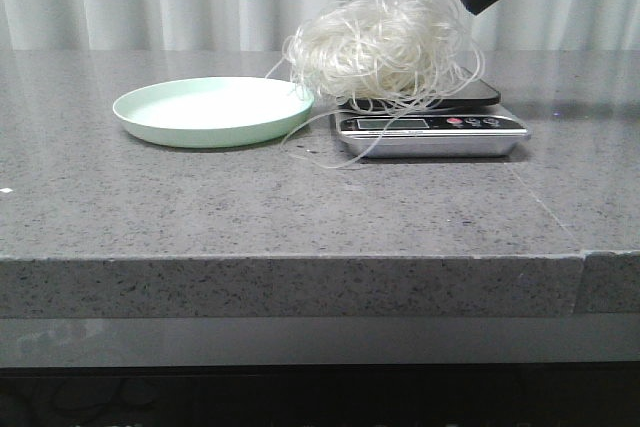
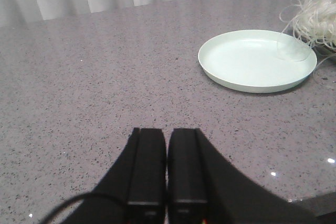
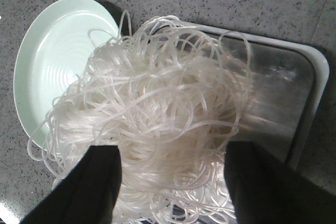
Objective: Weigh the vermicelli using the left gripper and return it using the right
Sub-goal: 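Grasp the vermicelli with the right gripper and lift it off the scale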
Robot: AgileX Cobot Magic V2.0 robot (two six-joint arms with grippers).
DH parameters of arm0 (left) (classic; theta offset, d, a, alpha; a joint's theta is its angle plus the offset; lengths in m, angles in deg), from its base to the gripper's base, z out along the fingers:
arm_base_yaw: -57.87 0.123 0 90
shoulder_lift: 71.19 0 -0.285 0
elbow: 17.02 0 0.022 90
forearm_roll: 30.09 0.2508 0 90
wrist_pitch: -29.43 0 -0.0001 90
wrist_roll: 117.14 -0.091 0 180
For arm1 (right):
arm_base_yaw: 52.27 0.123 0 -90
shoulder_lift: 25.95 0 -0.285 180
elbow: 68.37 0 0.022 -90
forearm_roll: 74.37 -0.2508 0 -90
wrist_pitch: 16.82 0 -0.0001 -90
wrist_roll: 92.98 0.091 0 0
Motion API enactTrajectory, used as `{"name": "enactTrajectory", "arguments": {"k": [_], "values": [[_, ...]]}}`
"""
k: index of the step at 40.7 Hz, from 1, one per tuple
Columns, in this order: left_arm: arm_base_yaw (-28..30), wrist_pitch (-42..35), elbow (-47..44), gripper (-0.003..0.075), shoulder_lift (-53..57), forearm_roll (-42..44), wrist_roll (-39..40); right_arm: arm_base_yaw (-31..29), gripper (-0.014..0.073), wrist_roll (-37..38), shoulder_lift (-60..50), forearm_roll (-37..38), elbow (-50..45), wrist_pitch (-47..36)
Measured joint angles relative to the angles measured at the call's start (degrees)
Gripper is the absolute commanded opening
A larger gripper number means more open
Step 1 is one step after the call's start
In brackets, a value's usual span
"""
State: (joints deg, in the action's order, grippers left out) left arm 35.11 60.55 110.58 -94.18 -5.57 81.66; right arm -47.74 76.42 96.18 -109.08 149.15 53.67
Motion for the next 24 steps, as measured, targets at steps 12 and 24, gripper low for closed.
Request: {"name": "enactTrajectory", "arguments": {"k": [12, 24], "values": [[0.0, 0.0, 0.0, 0.0138, 0.0, 0.1, 0.0, 1.5, 0.0528, 0.0, 3.1, 0.0, 0.1, 0.1], [0.0, 0.0, 0.0, 0.0138, 0.0, 0.1, 0.0, 2.8, 0.0523, 0.0, 6.1, -1.7, 0.2, 0.0]]}}
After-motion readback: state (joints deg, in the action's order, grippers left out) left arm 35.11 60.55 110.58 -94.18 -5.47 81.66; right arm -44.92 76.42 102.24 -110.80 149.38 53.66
